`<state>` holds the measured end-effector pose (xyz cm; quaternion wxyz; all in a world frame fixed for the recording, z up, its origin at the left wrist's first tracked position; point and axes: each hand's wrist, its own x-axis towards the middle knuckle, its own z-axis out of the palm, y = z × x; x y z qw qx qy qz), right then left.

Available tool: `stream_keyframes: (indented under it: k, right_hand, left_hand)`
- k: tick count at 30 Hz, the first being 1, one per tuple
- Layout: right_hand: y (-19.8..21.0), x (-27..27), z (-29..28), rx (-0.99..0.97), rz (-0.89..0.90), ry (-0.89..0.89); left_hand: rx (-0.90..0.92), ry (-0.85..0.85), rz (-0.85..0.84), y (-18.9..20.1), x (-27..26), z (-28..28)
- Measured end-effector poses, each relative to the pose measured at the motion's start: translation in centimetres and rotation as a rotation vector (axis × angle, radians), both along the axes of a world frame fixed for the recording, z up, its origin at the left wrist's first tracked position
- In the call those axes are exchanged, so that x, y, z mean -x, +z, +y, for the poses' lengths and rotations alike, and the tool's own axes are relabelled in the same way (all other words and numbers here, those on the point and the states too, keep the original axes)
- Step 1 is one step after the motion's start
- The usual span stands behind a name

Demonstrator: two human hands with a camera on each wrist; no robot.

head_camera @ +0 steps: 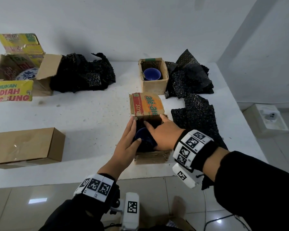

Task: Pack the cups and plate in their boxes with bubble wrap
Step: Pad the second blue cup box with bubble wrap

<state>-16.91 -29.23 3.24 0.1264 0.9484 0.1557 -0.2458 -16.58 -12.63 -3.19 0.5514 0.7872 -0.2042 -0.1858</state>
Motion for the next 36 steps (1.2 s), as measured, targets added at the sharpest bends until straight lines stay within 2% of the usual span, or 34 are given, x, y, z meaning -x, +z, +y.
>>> stream_keyframes:
  k: [3,6,9,11,14,22,27,32,36]
  right_hand:
    - [-0.1,-0.1,1.0,0.033,0.012,-0.044]
    - [0.5,-0.3,0.7,-0.155,0.005,-0.101]
    - [0.3,-0.5,0.4,-0.379,0.042,-0.237]
    - [-0.5,-0.3,0.5,-0.431,0.101,-0.314]
    - [-1.6,-0.1,0.8,-0.373,0.088,-0.324]
    - [-1.3,-0.7,0.8,-0.168,0.078,-0.218]
    - [-1.5,-0.4,1.3,-0.144,0.001,-0.177]
    - [-0.6,-0.4,0.8,-0.233,0.123,-0.236]
    - [0.3,0.1,1.1,-0.364,0.318,-0.468]
  left_hand:
    - [0.028,0.002,-0.015,-0.2,0.0,0.0]
    - [0.084,0.009,0.043,-0.2,0.0,0.0]
    - [0.138,0.015,0.081,-0.3,-0.1,0.1]
    - [0.138,0.016,0.078,-0.4,-0.2,0.2]
    - [0.129,0.017,0.068,-0.5,-0.1,0.2]
    - [0.101,0.01,0.031,-0.5,-0.1,0.3]
    - [0.101,0.018,0.045,-0.5,0.0,0.3]
    - [0.11,0.014,0.053,-0.5,-0.1,0.4]
    - [0.124,0.013,0.042,-0.9,-0.2,0.3]
